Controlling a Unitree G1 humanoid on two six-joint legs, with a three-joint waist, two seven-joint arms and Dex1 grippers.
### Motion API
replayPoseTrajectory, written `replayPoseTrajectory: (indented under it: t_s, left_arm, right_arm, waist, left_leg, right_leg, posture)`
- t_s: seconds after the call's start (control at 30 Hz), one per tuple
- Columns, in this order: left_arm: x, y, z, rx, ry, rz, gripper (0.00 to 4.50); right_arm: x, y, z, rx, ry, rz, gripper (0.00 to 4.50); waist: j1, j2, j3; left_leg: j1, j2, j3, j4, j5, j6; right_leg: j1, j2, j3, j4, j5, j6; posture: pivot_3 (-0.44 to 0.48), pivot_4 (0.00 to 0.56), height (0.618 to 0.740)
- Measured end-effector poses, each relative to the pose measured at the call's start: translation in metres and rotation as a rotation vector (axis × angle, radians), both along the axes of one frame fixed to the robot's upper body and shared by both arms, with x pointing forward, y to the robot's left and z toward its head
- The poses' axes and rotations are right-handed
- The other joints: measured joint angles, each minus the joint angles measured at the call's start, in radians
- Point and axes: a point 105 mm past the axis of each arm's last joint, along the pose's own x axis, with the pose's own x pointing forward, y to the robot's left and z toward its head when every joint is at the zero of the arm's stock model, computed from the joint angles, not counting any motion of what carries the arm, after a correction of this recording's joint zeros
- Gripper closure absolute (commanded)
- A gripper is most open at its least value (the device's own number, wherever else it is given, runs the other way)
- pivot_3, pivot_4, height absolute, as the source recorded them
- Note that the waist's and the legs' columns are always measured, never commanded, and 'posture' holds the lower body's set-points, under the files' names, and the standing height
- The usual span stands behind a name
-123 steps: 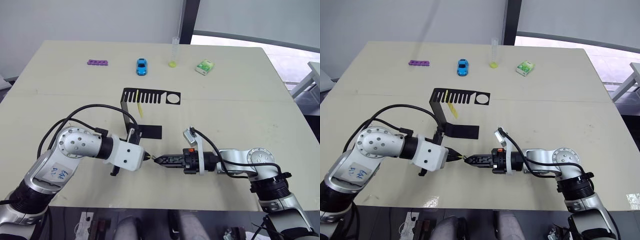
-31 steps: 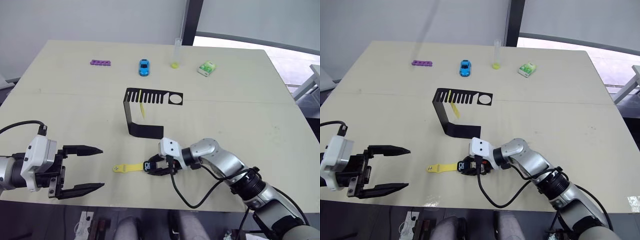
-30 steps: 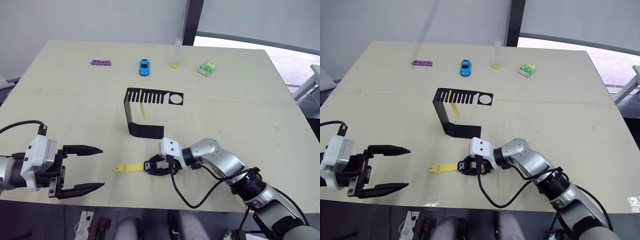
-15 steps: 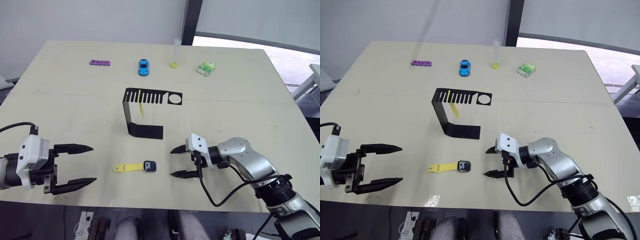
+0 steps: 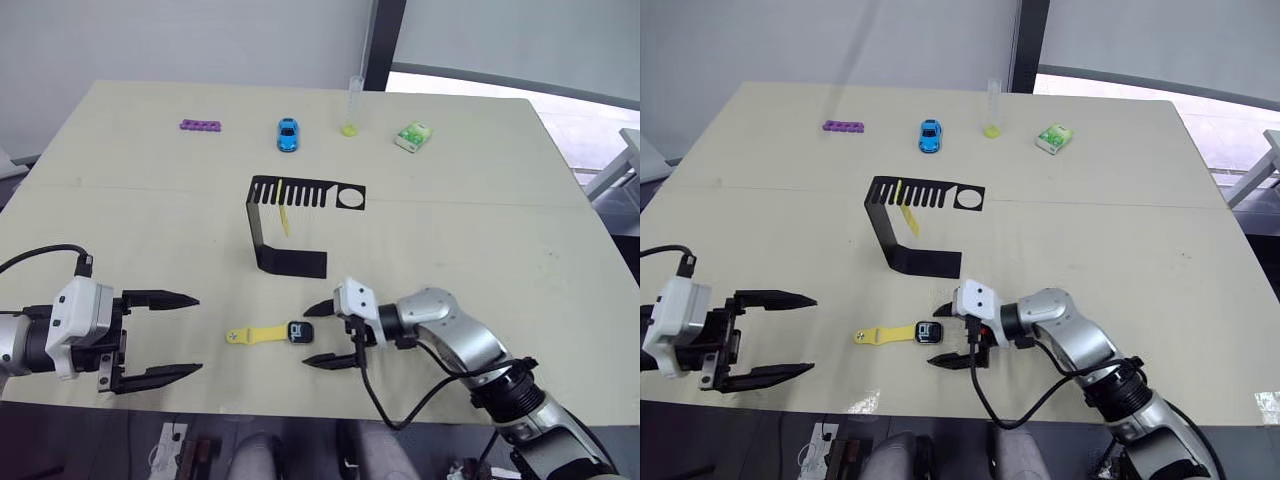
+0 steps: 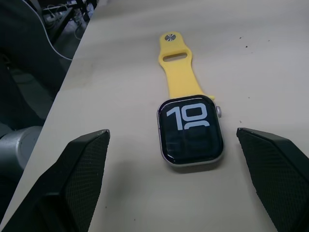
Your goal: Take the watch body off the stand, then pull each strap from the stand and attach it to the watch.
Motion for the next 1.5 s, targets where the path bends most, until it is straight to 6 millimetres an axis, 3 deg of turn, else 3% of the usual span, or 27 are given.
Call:
replayPoseTrajectory:
  t_s: [0.13,0.17,0.23,0.37,0.4,0.63,0.8,1.03,1.3,1.4,1.43,1.5]
  left_arm:
    - [-0.003,-0.001,-0.003,0.001,0.014,-0.003,0.00]
    - [-0.003,-0.001,-0.003,0.002,0.019,-0.003,0.00]
    - [-0.004,-0.001,-0.004,0.003,0.024,-0.004,0.00]
    - [-0.005,-0.001,-0.005,0.004,0.025,-0.006,0.00]
    - [-0.005,-0.001,-0.005,0.005,0.025,-0.007,0.00]
    - [-0.002,-0.001,-0.004,0.041,-0.037,0.002,0.00]
    - [0.006,-0.009,-0.008,0.127,-0.201,-0.050,0.00]
    - [0.013,-0.029,-0.014,0.193,-0.281,-0.114,0.00]
    - [0.024,-0.055,-0.020,0.177,-0.276,-0.100,0.00]
    - [0.030,-0.059,-0.020,0.186,-0.289,-0.078,0.77]
    - [0.030,-0.059,-0.021,0.188,-0.281,-0.073,1.22]
    - [0.030,-0.059,-0.024,0.195,-0.268,-0.070,1.25]
  right_arm:
    - [0.003,0.007,-0.003,0.005,-0.017,-0.005,0.04]
    - [0.005,0.008,-0.003,0.007,-0.025,-0.009,0.28]
    - [0.008,0.011,-0.003,0.011,-0.030,-0.018,0.82]
    - [0.011,0.012,-0.004,0.008,-0.047,-0.028,2.76]
    - [0.011,0.012,-0.004,0.007,-0.048,-0.028,2.93]
    - [0.011,0.009,-0.004,0.008,-0.044,-0.022,2.92]
    - [0.005,0.004,0.006,0.065,0.262,-0.090,2.92]
    - [-0.010,0.008,0.044,0.106,0.627,-0.098,2.92]
    - [-0.013,0.015,0.045,0.092,0.749,-0.178,2.92]
    - [-0.016,0.018,0.047,0.085,0.755,-0.179,2.92]
    - [-0.016,0.018,0.047,0.087,0.757,-0.183,2.92]
    - [-0.016,0.018,0.047,0.090,0.764,-0.190,2.92]
  waist:
    - [-0.002,0.000,0.000]
    - [-0.002,0.000,0.000]
    - [-0.003,0.000,0.000]
    - [-0.002,0.000,0.000]
    - [-0.002,0.000,0.000]
    - [0.000,0.000,0.000]
    - [0.004,0.000,0.000]
    - [0.000,0.000,0.000]
    - [0.001,0.000,0.000]
    - [-0.002,0.000,0.000]
    - [-0.003,0.000,0.000]
    - [-0.003,0.000,0.000]
  left_leg:
    - [0.000,0.000,0.000,0.000,0.000,0.000]
    - [0.000,0.000,0.000,0.000,0.000,0.000]
    - [0.000,0.000,0.000,0.000,0.000,0.000]
    - [0.000,0.000,0.000,0.000,0.000,0.000]
    - [0.000,0.000,0.000,0.000,0.000,0.000]
    - [0.000,0.000,0.000,0.000,0.000,0.000]
    - [0.000,0.000,0.000,0.000,0.000,0.000]
    - [0.000,0.000,0.000,0.000,0.000,0.000]
    - [-0.001,0.000,0.000,0.000,0.000,0.000]
    - [-0.001,0.000,0.000,-0.001,0.000,0.000]
    - [-0.001,0.000,0.000,0.000,0.000,0.000]
    - [-0.001,0.000,0.000,0.000,0.000,0.000]
  right_leg:
    - [0.000,0.000,0.000,0.000,0.000,0.000]
    - [0.000,0.000,0.000,0.001,0.000,0.000]
    - [0.000,0.000,0.000,0.001,0.000,0.000]
    - [0.000,0.000,0.000,0.000,0.000,0.000]
    - [0.000,0.000,0.000,0.000,0.000,0.000]
    - [0.000,0.000,0.000,0.000,0.000,0.000]
    - [0.000,0.000,0.000,0.001,0.000,0.000]
    - [0.000,0.000,0.000,0.002,0.000,0.000]
    - [-0.001,0.000,0.000,0.002,0.000,0.000]
    - [-0.001,0.000,0.000,0.002,0.000,0.000]
    - [-0.001,0.000,0.000,0.002,0.000,0.000]
    - [-0.001,0.000,0.000,0.002,0.000,0.000]
  posture:
    - [0.000,0.150,0.740]
    - [0.000,0.150,0.740]
    - [0.000,0.150,0.740]
    - [0.000,0.150,0.740]
    - [0.000,0.150,0.740]
    - [0.000,0.150,0.740]
    - [0.000,0.150,0.740]
    - [0.000,0.150,0.740]
    - [0.000,0.150,0.740]
    - [0.000,0.150,0.740]
    - [0.000,0.150,0.740]
    - [0.000,0.150,0.740]
